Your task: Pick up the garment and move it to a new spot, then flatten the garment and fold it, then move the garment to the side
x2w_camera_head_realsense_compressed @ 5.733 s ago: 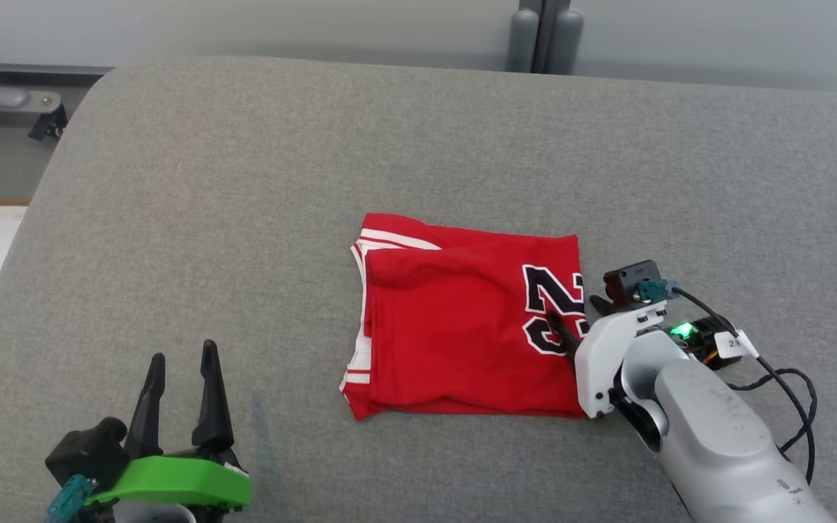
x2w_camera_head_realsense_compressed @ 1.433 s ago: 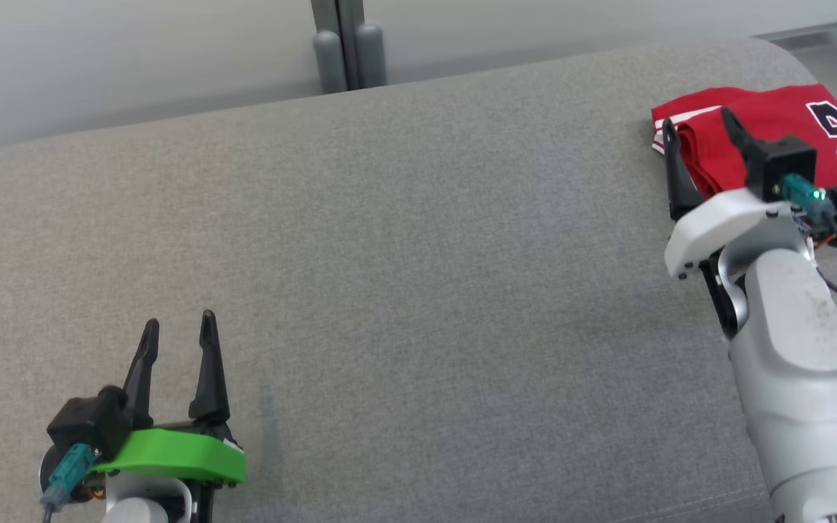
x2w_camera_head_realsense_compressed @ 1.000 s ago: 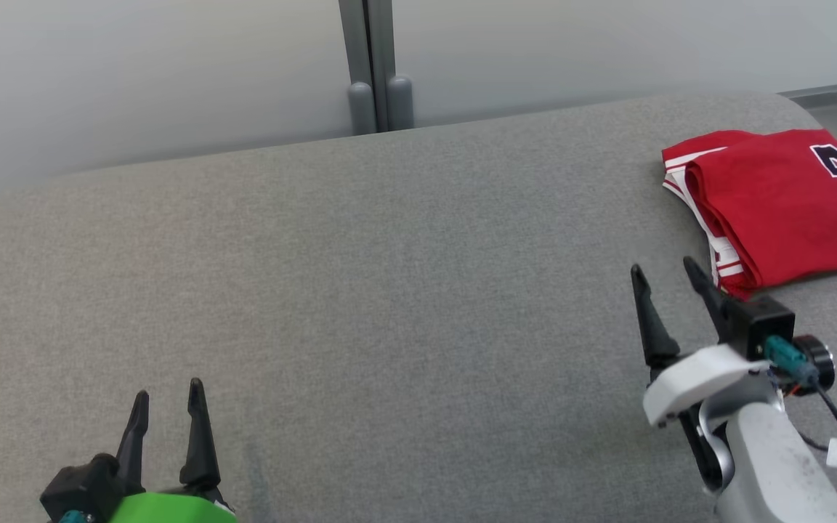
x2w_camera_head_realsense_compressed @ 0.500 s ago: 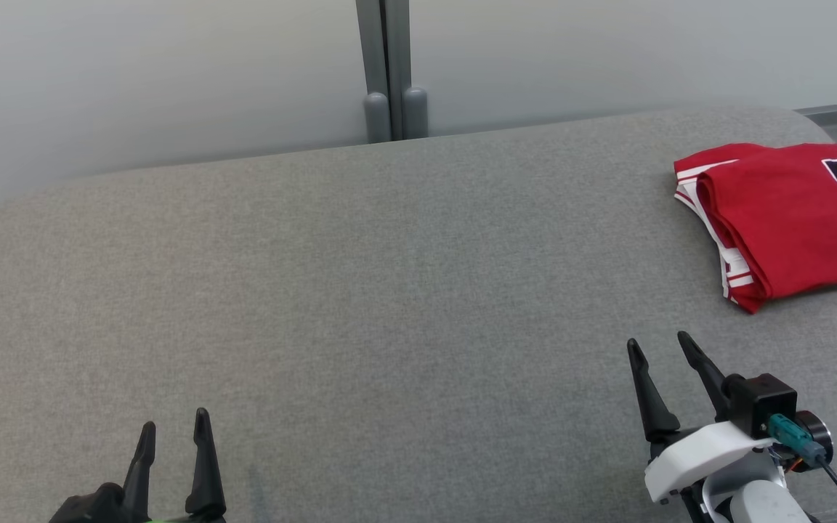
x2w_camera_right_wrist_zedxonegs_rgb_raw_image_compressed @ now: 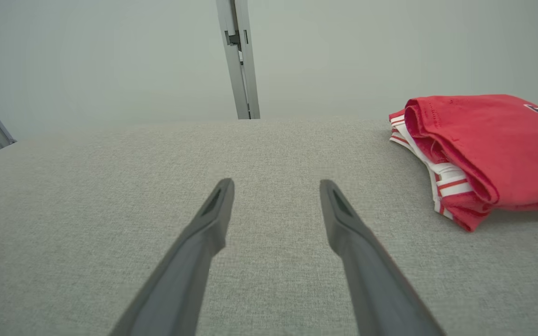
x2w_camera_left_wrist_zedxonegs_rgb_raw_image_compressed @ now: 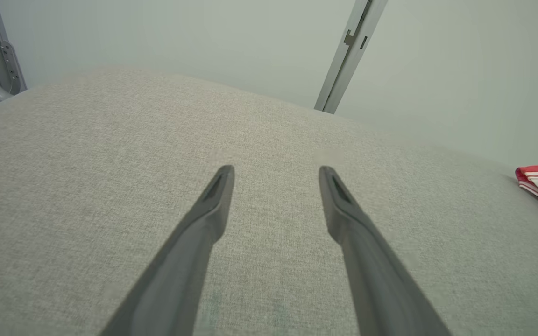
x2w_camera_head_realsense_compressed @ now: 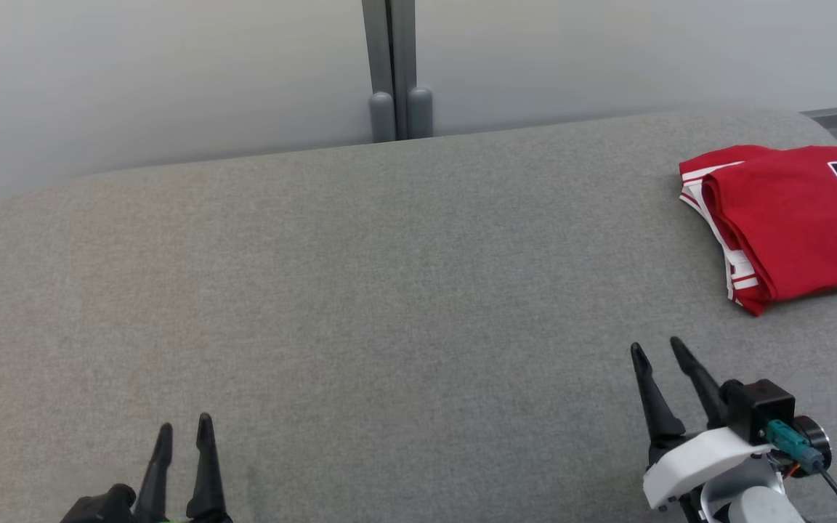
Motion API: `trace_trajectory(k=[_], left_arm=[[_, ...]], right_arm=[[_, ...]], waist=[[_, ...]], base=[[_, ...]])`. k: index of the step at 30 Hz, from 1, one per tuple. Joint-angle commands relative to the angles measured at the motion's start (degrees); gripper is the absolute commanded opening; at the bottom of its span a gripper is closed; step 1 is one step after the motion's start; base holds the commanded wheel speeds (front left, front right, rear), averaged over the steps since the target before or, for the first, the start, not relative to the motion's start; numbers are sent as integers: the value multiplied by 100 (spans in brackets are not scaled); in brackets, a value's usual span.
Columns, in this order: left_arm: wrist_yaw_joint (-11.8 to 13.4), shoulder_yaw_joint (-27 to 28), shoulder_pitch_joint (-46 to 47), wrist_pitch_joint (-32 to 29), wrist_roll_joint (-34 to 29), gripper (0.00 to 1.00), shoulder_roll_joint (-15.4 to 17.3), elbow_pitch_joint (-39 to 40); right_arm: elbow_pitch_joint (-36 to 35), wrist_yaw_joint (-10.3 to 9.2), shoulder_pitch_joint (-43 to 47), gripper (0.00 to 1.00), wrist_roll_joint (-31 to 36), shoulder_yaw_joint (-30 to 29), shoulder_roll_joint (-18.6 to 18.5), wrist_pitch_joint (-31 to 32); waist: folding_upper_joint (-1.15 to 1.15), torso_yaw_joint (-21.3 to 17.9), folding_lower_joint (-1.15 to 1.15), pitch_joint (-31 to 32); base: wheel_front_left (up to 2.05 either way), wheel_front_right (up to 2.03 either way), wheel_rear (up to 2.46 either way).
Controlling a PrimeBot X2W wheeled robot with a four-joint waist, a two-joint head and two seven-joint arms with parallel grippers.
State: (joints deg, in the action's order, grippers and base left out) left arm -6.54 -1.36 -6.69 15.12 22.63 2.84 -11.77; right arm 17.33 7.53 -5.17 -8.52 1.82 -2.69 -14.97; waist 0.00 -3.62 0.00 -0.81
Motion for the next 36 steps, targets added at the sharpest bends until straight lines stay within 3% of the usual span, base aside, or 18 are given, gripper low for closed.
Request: trace_trajectory(k=[1,36], left_arm=[[0,-2,3,-7,19,0,-4,-39],[29,309,547,-865,2790,0,-1,-86]], right_arm=[[33,0,9,0,-19,-1,8,8],[-68,-2,-70,0,-3350,-338,-2,868]], waist=[[0,2,0,0],[0,98,0,23]], base=[[0,0,0],[0,0,0]])
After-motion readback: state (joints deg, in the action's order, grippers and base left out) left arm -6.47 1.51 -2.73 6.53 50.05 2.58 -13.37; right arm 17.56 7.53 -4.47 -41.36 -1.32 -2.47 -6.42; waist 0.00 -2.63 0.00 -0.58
